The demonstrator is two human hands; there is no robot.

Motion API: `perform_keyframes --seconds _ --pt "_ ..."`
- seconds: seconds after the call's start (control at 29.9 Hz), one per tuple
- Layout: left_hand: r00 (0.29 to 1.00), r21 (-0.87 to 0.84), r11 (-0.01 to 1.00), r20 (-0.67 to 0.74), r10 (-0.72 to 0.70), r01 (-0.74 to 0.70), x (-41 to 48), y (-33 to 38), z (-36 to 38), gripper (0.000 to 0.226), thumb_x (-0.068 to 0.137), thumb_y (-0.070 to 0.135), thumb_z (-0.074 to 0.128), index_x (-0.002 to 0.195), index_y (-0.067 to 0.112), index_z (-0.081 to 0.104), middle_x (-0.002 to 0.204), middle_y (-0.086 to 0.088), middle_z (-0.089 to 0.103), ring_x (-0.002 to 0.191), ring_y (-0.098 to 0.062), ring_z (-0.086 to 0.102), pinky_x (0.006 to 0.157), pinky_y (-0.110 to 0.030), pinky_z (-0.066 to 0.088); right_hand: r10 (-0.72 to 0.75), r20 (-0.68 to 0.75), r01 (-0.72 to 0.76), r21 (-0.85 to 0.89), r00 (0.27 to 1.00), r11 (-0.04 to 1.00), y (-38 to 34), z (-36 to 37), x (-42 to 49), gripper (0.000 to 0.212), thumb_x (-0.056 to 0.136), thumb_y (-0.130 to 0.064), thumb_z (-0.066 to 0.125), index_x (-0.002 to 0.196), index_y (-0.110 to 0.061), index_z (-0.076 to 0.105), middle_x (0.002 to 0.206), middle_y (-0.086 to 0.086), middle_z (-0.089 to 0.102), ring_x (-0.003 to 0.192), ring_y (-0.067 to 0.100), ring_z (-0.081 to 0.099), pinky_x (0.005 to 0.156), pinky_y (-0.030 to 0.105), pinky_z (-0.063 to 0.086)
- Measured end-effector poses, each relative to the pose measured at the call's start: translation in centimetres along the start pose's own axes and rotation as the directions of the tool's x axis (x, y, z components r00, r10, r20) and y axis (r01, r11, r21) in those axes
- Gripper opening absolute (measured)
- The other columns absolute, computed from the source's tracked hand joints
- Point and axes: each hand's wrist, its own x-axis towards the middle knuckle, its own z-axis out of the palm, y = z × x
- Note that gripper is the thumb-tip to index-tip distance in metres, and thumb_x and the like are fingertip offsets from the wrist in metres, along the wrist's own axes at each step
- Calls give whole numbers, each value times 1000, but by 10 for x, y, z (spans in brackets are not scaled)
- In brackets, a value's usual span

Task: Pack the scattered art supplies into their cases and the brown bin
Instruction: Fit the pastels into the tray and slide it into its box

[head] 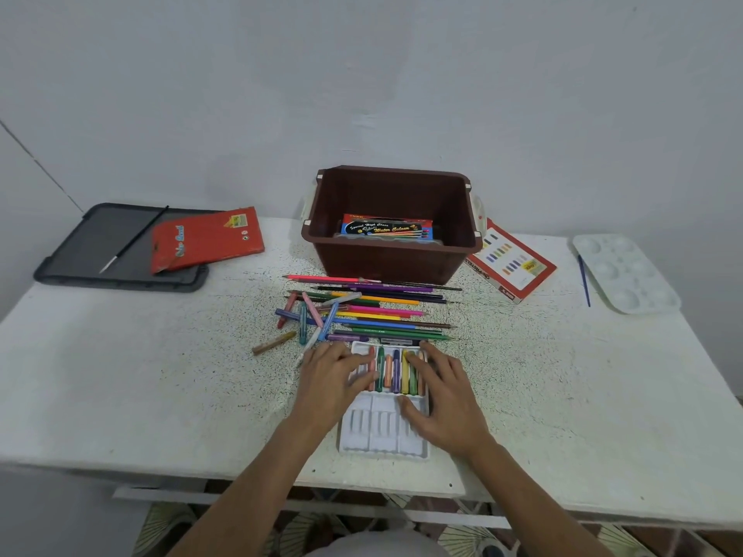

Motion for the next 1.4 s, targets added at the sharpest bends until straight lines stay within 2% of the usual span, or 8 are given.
perform_keyframes --seconds 0.17,0.33,0.47,0.84,0.94,1.04,1.24,1.4 --pt "999 -156 987 34 -28 33 1 -6 -6 44 92 57 45 115 29 70 87 13 52 85 -9 48 77 -30 38 -2 0 2 -2 1000 1000 -1 -2 1 67 90 -62 46 146 -26 40 155 -5 30 135 15 29 107 31 26" --pt "977 -29 986 -131 -166 163 13 -21 -15 19 92 23 63 107 15 72 91 0 61 84 -17 54 69 -32 44 2 7 -2 1 1000 1000 -1 -2 0 68 90 -62 46 147 -26 40 155 -5 29 135 14 28 107 31 24" --pt "947 65 950 -126 -296 305 31 -26 -21 21 93 26 62 109 14 69 101 -6 63 95 -24 57 79 -39 46 -3 -6 3 2 1000 1000 -2 -2 0 66 90 -60 47 145 -23 44 153 -4 33 133 16 31 107 31 26" --pt "956 151 944 -34 -291 292 59 -15 -23 30 90 26 65 120 20 61 102 0 68 95 -22 61 82 -37 43 0 3 0 -5 1000 1000 -1 -2 0 67 90 -61 46 146 -25 42 154 -5 31 134 13 29 106 30 24" --pt "949 73 947 -62 -310 314 59 -14 -24 31 89 23 66 119 19 61 97 2 68 88 -19 63 78 -35 45 -2 2 2 -2 1000 1000 -1 -2 0 67 90 -61 46 146 -25 41 154 -5 31 134 14 29 106 31 25" --pt "927 -151 920 -39 -372 363 56 -6 -32 28 89 23 66 116 17 61 88 6 66 78 -14 64 67 -30 52 -2 -2 2 4 1000 1000 -1 -2 0 67 90 -61 46 146 -24 42 154 -4 31 134 15 30 106 32 27" --pt "844 -446 718 234 -482 534 48 3 -46 25 85 20 73 108 18 65 84 7 71 63 0 62 51 -7 42 0 -2 0 6 1000 1000 2 0 0 67 90 -62 46 146 -25 41 154 -4 31 134 16 30 106 35 30" --pt "763 -512 566 440 -473 646 30 9 -43 30 80 17 79 107 19 65 84 3 73 76 -11 71 81 -39 59 -4 -3 4 3 1000 1000 1 0 -1 66 91 -61 47 146 -25 41 154 -5 31 134 16 31 107 36 32"
